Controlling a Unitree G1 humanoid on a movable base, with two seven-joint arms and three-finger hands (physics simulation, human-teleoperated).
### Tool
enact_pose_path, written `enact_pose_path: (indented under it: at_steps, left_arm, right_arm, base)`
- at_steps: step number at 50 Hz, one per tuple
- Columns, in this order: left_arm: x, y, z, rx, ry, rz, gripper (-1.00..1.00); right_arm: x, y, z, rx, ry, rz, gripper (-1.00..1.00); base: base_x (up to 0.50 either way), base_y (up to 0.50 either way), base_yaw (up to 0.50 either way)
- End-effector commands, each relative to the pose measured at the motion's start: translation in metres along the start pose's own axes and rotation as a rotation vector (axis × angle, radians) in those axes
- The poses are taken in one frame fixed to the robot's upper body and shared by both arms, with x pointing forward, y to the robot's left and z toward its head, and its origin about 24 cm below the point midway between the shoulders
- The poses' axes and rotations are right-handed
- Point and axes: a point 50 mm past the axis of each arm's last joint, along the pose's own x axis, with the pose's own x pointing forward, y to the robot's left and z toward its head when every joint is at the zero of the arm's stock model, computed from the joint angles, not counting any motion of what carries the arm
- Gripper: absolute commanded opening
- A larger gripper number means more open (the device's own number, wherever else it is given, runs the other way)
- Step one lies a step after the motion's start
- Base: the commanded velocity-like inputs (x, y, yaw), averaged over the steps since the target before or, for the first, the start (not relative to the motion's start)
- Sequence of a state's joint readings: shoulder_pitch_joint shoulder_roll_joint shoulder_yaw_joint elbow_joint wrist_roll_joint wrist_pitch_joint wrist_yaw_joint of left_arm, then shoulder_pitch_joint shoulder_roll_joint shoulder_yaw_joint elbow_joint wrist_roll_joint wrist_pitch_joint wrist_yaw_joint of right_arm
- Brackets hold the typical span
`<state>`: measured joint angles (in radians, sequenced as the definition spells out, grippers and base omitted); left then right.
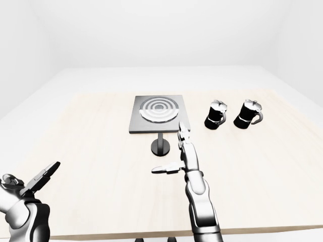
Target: Turn off the stove.
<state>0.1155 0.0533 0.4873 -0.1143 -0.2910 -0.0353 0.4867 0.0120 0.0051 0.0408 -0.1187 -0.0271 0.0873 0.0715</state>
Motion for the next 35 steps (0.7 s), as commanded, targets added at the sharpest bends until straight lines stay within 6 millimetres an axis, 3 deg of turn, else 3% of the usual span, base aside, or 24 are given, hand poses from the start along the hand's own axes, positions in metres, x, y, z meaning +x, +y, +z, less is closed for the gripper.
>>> enact_pose_path:
  at_steps: [1, 10, 17, 26, 35]
  left_arm:
    - [0.000, 0.000, 0.000, 0.000, 0.001, 0.000, 1.00]
    - [0.000, 0.000, 0.000, 0.001, 0.000, 0.000, 1.00]
    - [0.000, 0.001, 0.001, 0.000, 0.000, 0.002, 1.00]
    - [0.000, 0.001, 0.001, 0.000, 0.000, 0.003, 1.00]
    - [0.000, 0.000, -0.001, 0.001, 0.002, 0.002, 1.00]
  right_arm:
    - [0.001, 0.002, 0.002, 0.009, -0.009, 0.013, 1.00]
    - [0.001, 0.003, 0.001, -0.008, -0.003, 0.016, 1.00]
    - [0.001, 0.004, -0.018, -0.002, 0.079, 0.001, 1.00]
    - [0.010, 0.013, -0.027, -0.005, 0.110, 0.039, 1.00]
    - [0.017, 0.015, -0.019, -0.007, 0.087, 0.063, 1.00]
  base:
    - [0.00, 0.00, 0.00]
    - [0.00, 0.00, 0.00]
    - [0.00, 0.00, 0.00]
    - [0.00, 0.00, 0.00]
    - [0.00, 0.00, 0.00]
